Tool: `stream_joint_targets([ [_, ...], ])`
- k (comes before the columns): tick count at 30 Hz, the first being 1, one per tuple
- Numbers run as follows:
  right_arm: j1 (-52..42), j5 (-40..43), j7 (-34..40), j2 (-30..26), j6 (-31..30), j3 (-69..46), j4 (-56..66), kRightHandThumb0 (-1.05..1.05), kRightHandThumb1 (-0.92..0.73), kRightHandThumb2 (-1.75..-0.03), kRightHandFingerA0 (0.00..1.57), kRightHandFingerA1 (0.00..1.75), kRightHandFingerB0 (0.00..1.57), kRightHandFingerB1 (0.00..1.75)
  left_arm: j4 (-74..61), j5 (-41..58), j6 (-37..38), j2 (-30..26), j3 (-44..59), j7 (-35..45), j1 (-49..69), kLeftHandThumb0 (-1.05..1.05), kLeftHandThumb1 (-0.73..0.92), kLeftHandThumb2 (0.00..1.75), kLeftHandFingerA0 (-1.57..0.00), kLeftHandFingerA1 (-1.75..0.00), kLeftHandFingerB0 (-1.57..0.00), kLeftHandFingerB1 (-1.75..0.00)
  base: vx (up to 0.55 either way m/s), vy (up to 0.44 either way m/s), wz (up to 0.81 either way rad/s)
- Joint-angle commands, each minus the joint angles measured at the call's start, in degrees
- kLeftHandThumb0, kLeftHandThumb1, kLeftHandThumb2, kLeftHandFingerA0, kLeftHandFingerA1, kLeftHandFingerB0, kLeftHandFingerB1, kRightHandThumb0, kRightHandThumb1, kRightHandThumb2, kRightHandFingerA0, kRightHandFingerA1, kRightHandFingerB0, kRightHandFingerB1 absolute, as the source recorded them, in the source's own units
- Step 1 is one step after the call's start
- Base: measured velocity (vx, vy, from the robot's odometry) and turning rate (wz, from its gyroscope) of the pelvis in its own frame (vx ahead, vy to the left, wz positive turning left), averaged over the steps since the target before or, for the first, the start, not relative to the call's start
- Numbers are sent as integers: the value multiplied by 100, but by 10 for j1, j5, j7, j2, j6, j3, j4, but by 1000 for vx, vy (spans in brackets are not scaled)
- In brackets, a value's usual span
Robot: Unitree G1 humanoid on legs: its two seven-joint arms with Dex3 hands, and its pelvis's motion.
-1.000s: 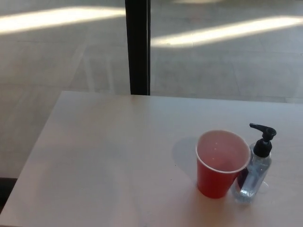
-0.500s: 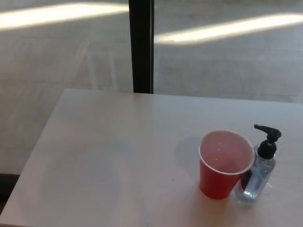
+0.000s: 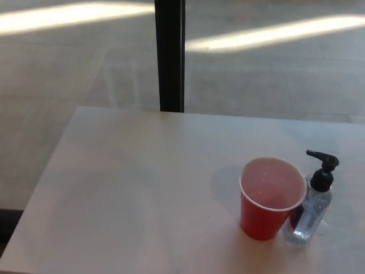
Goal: The robot uses its right hand fist to press the hand soap kept in the middle of the table to get liquid hand soap out
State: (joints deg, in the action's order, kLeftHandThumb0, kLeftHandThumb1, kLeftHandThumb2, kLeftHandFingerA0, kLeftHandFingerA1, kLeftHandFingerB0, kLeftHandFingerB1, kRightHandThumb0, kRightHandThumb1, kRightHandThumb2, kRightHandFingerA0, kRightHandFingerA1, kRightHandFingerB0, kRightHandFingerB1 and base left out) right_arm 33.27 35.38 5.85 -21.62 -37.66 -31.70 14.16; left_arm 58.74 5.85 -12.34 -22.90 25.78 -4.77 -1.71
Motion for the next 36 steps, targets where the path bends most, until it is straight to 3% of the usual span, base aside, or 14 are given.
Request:
stream_joint_targets([
  [1,-13,35,-41,12,-20,39,17,-16,-58,-123,106,175,74,167,13,10,-6,-14,2,-9,-2,-29,69,141,-42,-105,-18,-83,0,0,0],
  [2,-27,38,-37,35,-33,71,38,-17,-54,-130,101,175,73,161,-3,7,-14,-12,-1,-10,4,-30,72,138,-40,-98,-15,-77,0,0,0],
  [4,-37,34,-40,39,-33,89,43,-17,-56,-125,101,175,67,168,-9,1,-13,-13,-8,-8,8,-31,69,142,-44,-100,-18,-78,0,0,0],
  [5,-51,32,-46,42,-33,101,50,-19,-57,-123,96,175,71,154,-14,1,-14,-10,-9,-11,13,-31,69,141,-44,-101,-18,-79,0,0,0],
  [9,-69,31,-63,46,-26,121,45,-18,-65,-114,98,175,63,164,7,11,-9,-12,0,-16,4,-31,74,134,-42,-103,-17,-81,0,0,0],
  [11,-74,21,-63,44,-21,130,45,-20,-64,-116,94,175,71,154,6,8,-10,-11,-3,-20,4,-31,73,135,-46,-112,-19,-87,0,0,0],
  [12,-77,21,-67,44,-20,135,41,-18,-63,-122,98,175,65,170,11,7,-6,-12,-4,-18,2,-31,71,135,-46,-112,-19,-88,0,0,0],
  [13,-82,19,-74,45,-18,143,35,-19,-62,-126,97,175,65,172,12,7,-3,-13,-5,-12,3,-32,71,140,-43,-106,-16,-82,0,0,0],
  [17,-87,18,-82,44,-17,150,29,-19,-61,-128,98,175,66,172,3,0,-7,-14,-15,-14,7,-32,72,139,-48,-110,-19,-82,0,0,0],
  [19,-91,12,-81,45,-16,156,23,-22,-61,-129,100,175,68,173,1,10,-10,-12,-7,-14,5,-32,73,138,-39,-97,-14,-75,0,0,0],
  [22,-97,-1,-82,42,-10,164,18,-22,-64,-127,101,175,70,175,9,3,-18,-15,-13,-21,-3,-32,74,134,-45,-104,-17,-78,0,0,0],
  [23,-102,-4,-83,41,-10,164,17,-20,-63,-126,100,175,67,175,-5,4,-18,-14,-14,-14,4,-32,71,140,-46,-111,-17,-82,0,0,0],
  [28,-109,-4,-91,44,-11,164,14,-17,-60,-125,100,175,64,173,0,11,-14,-14,-8,-12,3,-31,74,135,-41,-98,-16,-75,0,0,0],
  [36,-126,-25,-88,50,-14,190,10,-15,-59,-124,96,175,66,168,-5,17,-15,-12,-2,-12,3,-31,73,138,-41,-100,-15,-77,0,0,0],
])
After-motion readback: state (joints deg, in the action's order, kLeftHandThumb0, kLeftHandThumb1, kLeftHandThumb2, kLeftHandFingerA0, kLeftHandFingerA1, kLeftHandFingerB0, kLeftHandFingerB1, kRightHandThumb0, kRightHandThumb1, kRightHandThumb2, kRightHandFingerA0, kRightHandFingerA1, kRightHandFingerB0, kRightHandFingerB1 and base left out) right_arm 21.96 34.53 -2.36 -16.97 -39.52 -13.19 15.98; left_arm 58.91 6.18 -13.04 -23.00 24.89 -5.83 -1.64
